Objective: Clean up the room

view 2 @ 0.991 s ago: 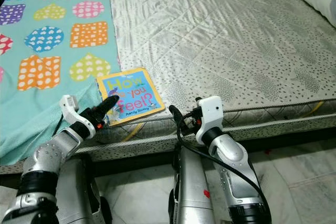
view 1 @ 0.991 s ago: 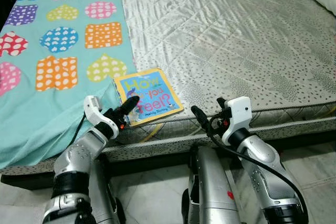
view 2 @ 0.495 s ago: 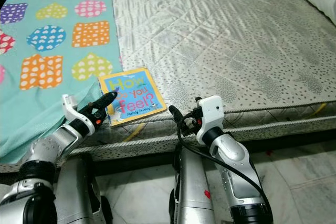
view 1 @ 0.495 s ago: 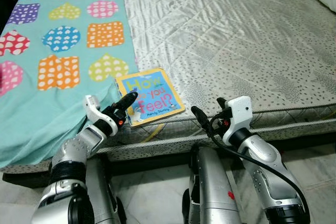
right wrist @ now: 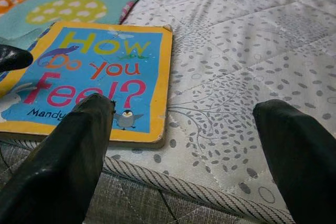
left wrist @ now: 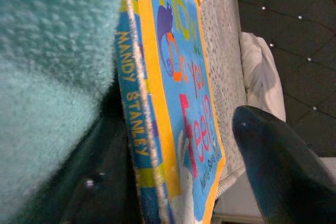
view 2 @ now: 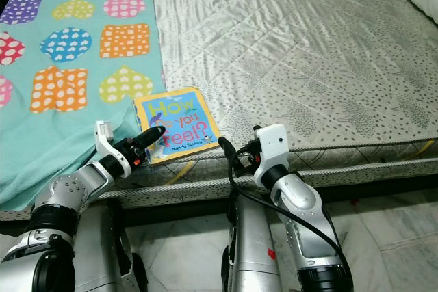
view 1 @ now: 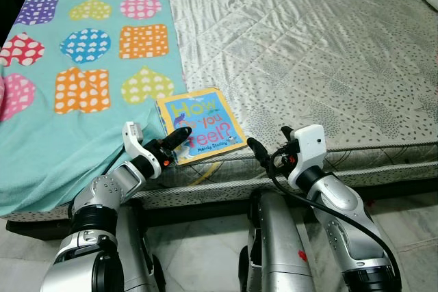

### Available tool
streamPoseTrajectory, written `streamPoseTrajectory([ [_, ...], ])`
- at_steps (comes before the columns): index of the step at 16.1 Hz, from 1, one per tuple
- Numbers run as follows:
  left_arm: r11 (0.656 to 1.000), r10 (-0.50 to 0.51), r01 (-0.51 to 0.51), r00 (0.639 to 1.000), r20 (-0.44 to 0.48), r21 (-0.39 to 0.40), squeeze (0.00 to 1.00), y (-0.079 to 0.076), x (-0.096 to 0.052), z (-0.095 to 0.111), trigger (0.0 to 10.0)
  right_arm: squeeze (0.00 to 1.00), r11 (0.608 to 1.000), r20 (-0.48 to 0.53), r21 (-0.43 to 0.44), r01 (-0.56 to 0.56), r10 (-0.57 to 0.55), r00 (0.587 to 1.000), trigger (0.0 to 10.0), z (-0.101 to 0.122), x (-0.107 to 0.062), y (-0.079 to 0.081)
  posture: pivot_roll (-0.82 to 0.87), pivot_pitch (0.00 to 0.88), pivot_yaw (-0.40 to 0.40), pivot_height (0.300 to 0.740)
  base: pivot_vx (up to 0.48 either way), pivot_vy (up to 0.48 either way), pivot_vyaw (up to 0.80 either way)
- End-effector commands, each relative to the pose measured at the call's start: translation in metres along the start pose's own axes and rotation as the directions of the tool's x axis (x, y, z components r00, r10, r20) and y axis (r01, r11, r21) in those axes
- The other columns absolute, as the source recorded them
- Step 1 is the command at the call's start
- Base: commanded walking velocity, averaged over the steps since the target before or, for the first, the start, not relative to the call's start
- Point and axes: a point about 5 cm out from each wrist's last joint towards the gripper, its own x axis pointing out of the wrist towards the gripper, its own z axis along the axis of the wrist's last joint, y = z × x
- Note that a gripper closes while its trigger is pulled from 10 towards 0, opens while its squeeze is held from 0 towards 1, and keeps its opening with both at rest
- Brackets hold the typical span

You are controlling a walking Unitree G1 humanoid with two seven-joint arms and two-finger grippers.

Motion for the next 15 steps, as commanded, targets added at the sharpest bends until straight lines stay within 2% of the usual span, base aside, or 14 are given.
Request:
streamPoseTrajectory([
  [1,0.999,0.006,-0.012,0.991,-0.131,-0.043,0.0,0.004,0.005,-0.031,0.0,0.0,1.0,0.014,-0.01,0.003,-0.003,1.0,10.0,0.003,-0.001,-0.001,-0.2,0.191,-0.067,0.484,0.0,0.0,0.0],
  [3,0.999,-0.029,0.035,0.991,-0.133,0.039,0.0,-0.002,0.007,-0.029,0.0,0.0,1.0,0.016,-0.002,-0.007,0.007,1.0,10.0,0.004,-0.001,-0.002,-0.2,0.189,-0.067,0.484,0.0,0.0,0.0],
  [4,0.995,-0.053,0.064,0.989,-0.135,0.082,0.0,-0.006,0.007,-0.029,2.0,0.0,1.0,0.018,0.0,-0.008,0.008,1.0,10.0,0.004,-0.001,-0.002,-0.19,0.188,-0.067,0.484,0.0,0.0,0.0],
  [5,0.993,-0.059,0.074,0.987,-0.153,0.095,0.0,-0.007,0.007,-0.032,2.7,0.0,1.0,0.018,0.001,-0.008,0.008,1.0,10.0,0.003,-0.001,-0.001,-0.19,0.188,-0.067,0.484,0.0,0.0,0.0],
  [6,0.992,-0.043,0.061,0.985,-0.165,0.107,0.0,-0.005,0.007,-0.036,2.4,0.0,1.0,0.016,0.001,-0.01,0.01,1.0,10.0,0.002,0.0,0.0,-0.19,0.186,-0.068,0.484,0.0,0.0,0.0],
  [7,0.994,-0.029,0.045,0.988,-0.154,0.103,0.0,-0.003,0.007,-0.036,0.4,0.0,1.0,0.016,0.002,-0.011,0.011,1.0,10.0,0.002,0.001,0.001,-0.19,0.186,-0.068,0.484,0.0,0.0,0.0],
  [8,0.995,-0.021,0.035,0.99,-0.141,0.097,0.0,-0.001,0.006,-0.036,0.0,0.0,1.0,0.017,0.003,-0.011,0.011,1.0,10.0,0.002,0.001,0.002,-0.19,0.185,-0.068,0.484,0.0,0.0,0.0],
  [11,0.993,-0.033,0.046,0.993,-0.11,0.111,0.0,0.0,0.004,-0.032,0.0,0.0,1.0,0.019,0.001,-0.007,0.007,1.0,10.0,0.002,0.002,0.001,-0.19,0.182,-0.066,0.484,0.0,0.0,0.0],
  [15,0.982,-0.026,0.033,0.999,-0.037,0.186,0.0,-0.004,0.005,-0.022,0.0,0.0,1.0,0.02,-0.005,0.002,-0.002,1.0,10.0,0.001,0.001,-0.001,-0.19,0.18,-0.065,0.484,0.0,0.0,0.0],
])
